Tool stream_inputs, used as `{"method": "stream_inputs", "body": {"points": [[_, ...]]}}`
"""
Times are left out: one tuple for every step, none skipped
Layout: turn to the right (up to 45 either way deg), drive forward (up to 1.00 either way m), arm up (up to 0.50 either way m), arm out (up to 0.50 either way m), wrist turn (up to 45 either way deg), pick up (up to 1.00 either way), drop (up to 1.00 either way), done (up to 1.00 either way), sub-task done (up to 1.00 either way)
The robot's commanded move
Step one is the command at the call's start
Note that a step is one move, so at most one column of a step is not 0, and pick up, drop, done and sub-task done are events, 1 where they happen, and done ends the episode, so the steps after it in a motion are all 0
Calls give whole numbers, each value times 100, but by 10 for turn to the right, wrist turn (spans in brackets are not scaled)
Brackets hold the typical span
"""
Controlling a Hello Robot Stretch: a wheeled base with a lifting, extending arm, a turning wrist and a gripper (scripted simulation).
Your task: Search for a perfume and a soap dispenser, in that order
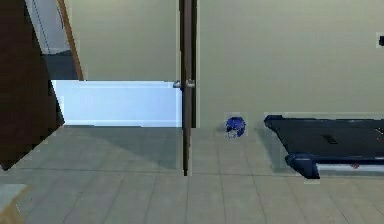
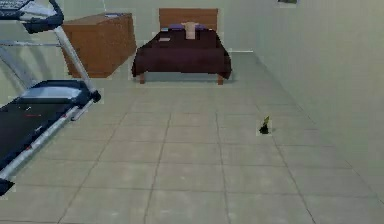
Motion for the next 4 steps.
{"method": "stream_inputs", "body": {"points": [[0,30,0,0,0,0,0,0,0],[-300,0,0,0,0,0,0,0,0],[0,100,0,0,0,0,0,0,0],[0,100,0,0,0,0,0,0,0]]}}
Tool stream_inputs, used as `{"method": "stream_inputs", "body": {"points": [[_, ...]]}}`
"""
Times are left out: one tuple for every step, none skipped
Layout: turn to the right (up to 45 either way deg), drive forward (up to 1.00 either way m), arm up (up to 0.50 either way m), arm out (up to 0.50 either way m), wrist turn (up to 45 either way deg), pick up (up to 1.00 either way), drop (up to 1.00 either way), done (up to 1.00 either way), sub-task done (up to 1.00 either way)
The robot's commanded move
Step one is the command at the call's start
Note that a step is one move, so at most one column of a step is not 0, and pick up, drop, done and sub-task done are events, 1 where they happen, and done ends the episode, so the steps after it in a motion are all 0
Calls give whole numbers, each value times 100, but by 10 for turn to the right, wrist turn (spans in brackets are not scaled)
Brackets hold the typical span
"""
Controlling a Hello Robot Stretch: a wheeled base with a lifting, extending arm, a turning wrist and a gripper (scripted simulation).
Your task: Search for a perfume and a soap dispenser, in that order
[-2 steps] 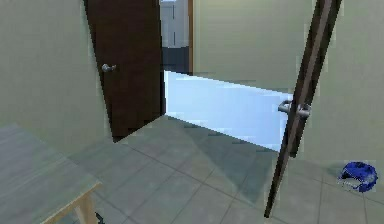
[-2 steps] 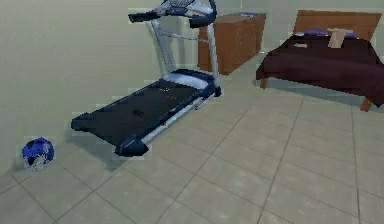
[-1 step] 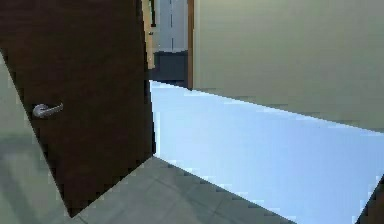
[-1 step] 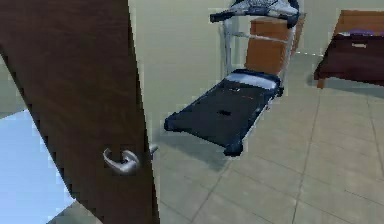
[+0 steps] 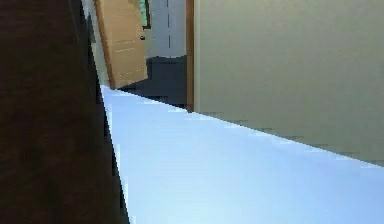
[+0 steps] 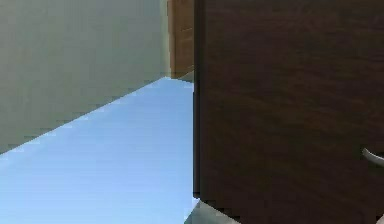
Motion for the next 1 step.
{"method": "stream_inputs", "body": {"points": [[0,100,0,0,0,0,0,0,0]]}}
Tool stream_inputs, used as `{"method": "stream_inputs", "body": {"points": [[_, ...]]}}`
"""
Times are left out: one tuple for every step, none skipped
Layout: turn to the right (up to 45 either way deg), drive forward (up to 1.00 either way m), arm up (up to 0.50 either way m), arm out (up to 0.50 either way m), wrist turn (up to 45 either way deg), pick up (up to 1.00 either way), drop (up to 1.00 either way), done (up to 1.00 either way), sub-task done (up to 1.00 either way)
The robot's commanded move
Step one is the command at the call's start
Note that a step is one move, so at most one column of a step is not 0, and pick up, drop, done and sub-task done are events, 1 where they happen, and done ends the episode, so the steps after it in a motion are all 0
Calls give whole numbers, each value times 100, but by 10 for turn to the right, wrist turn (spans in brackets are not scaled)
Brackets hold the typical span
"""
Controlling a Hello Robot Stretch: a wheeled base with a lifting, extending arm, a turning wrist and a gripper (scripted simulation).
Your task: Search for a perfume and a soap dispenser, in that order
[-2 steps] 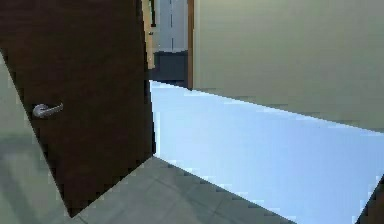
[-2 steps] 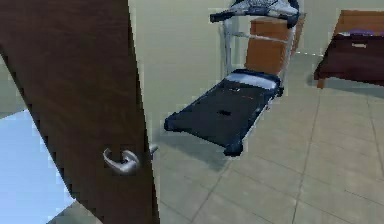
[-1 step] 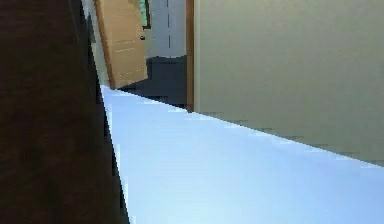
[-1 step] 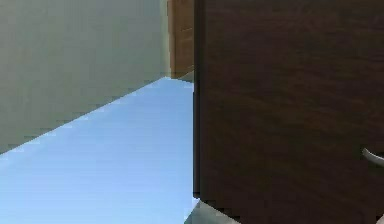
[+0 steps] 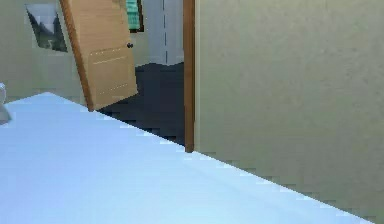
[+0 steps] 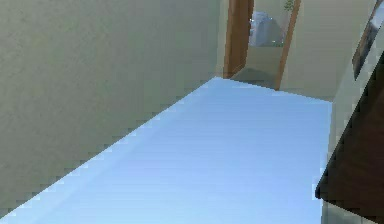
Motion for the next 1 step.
{"method": "stream_inputs", "body": {"points": [[0,20,0,0,0,0,0,0,0]]}}
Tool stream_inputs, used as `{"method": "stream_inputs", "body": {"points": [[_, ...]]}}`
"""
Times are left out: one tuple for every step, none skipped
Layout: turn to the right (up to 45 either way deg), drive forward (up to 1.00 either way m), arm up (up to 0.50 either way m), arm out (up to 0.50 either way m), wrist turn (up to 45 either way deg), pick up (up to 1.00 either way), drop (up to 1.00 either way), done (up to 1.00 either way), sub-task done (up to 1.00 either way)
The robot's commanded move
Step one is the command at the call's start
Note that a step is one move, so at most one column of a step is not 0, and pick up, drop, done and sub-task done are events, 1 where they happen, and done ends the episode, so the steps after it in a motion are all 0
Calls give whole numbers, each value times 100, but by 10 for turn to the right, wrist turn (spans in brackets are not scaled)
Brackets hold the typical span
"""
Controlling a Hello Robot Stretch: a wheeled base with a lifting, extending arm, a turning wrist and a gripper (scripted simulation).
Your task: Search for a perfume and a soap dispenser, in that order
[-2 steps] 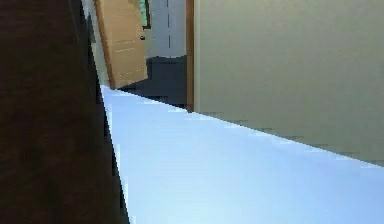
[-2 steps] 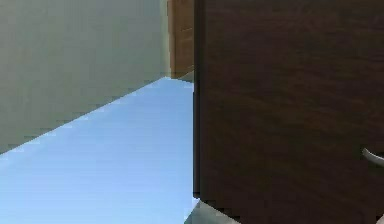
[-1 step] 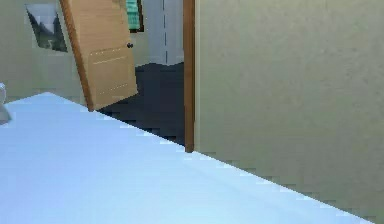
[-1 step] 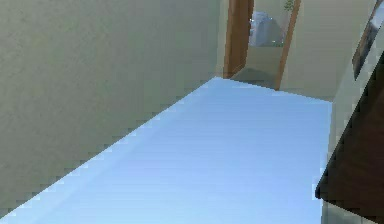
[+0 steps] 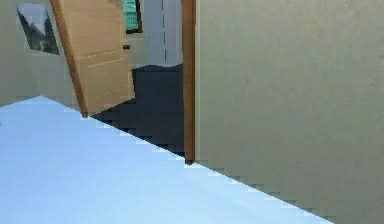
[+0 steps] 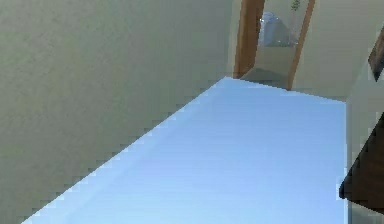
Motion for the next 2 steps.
{"method": "stream_inputs", "body": {"points": [[-180,0,0,0,0,0,0,0,0],[0,100,0,0,0,0,0,0,0]]}}
